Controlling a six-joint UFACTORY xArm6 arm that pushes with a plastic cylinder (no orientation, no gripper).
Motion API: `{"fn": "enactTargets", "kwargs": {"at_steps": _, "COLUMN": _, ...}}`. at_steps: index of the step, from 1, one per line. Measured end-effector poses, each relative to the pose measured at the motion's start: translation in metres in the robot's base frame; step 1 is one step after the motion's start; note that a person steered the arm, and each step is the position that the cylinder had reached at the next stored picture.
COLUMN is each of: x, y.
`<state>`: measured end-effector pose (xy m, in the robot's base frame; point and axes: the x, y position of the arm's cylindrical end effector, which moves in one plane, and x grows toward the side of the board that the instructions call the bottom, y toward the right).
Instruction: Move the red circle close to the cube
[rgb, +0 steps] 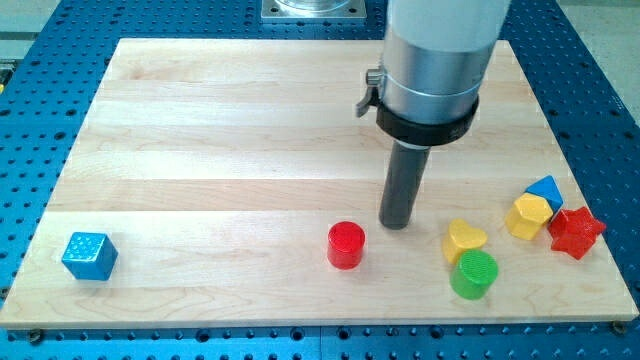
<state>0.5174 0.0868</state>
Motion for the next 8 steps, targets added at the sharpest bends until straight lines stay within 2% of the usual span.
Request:
{"fn": "enactTargets", "kwargs": {"at_steps": 2, "x": 0.049, "y": -0.013}}
{"fn": "enactTargets", "kwargs": {"at_steps": 4, "x": 0.024, "y": -0.082}}
{"fn": "enactTargets", "kwargs": {"at_steps": 6, "x": 0.024, "y": -0.166}}
{"fn": "enactTargets", "kwargs": {"at_steps": 7, "x": 0.024, "y": -0.185}}
{"fn": "enactTargets", "kwargs": {"at_steps": 8, "x": 0.026, "y": -0.16}}
